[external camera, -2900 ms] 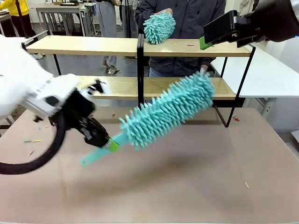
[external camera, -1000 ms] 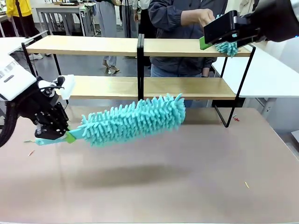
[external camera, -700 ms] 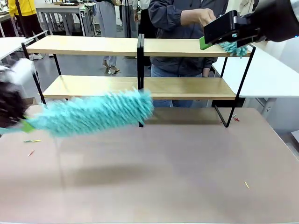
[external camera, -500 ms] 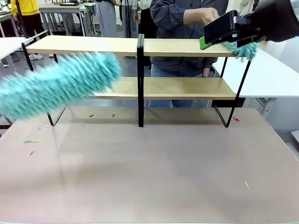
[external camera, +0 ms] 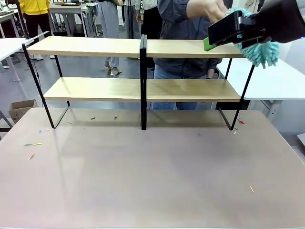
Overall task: Clean the shelves.
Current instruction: Clean a randomly selected level of the Shelf with the Duster, then clean another randomly selected level of the Shelf with the Duster.
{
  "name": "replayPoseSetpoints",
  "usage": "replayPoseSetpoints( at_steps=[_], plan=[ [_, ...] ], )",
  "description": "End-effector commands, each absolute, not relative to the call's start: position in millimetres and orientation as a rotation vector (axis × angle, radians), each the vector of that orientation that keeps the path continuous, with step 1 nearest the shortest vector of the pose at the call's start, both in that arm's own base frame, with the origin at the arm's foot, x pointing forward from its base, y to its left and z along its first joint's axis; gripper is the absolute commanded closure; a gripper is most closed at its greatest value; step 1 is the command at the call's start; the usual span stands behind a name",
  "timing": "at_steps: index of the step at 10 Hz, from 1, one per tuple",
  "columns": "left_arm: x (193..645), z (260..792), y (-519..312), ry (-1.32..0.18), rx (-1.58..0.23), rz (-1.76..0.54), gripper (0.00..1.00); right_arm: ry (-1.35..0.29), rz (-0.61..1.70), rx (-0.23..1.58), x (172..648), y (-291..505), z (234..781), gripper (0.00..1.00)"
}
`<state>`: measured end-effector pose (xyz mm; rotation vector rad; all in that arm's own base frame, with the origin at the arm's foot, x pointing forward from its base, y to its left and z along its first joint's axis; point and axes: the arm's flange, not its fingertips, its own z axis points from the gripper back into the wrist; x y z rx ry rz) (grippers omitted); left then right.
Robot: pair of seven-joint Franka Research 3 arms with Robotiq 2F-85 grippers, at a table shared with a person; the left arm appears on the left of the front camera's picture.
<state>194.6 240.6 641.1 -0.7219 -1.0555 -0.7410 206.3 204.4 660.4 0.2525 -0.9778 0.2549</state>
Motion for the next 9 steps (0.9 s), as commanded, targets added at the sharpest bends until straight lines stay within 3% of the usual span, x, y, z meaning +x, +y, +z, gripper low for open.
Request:
replayPoseSetpoints(
  at_steps=[1, 9],
  plan=[
    [182.8, 650.3, 233.2, -1.042, -0.646, -0.859, 0.88, -0.978, 0.249, 0.257, 206.3, 203.7, 659.8, 0.00],
    [182.8, 650.3, 233.2, -1.042, -0.646, -0.859, 0.88, -0.978, 0.249, 0.257, 206.3, 203.7, 659.8, 0.00]
  ],
)
